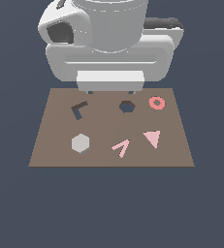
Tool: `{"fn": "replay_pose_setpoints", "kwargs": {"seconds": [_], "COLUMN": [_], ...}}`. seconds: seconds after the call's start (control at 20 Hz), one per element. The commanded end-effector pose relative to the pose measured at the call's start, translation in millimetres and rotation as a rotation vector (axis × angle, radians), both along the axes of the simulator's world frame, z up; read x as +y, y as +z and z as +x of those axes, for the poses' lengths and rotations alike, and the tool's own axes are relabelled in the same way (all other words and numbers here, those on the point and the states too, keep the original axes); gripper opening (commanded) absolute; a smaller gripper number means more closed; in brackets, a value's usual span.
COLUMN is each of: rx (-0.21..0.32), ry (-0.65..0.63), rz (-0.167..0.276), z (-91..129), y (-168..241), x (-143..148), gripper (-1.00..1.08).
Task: Insert a designated object into the corresponding slot on a board.
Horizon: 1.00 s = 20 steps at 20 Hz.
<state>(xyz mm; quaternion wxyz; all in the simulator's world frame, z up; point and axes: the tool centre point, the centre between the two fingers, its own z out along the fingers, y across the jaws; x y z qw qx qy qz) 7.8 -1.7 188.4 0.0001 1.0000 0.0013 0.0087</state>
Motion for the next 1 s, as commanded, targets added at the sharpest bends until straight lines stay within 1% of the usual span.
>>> {"fn": "replay_pose_setpoints", "kwargs": {"seconds": [0.0,0.25,0.5,0.75,0.95], "rx": [0.000,0.000,0.001,0.003,0.004], "ry": [0.000,-0.019,-0.076,-0.174,-0.285], "rz": [0.000,0.000,0.000,0.000,0.000], "z": [0,2,9,20,32], "y": [0,-3,-11,-25,-41], "x": [0,-1,-4,-10,-18], "gripper": [1.00,1.00,1.00,1.00,1.00]}}
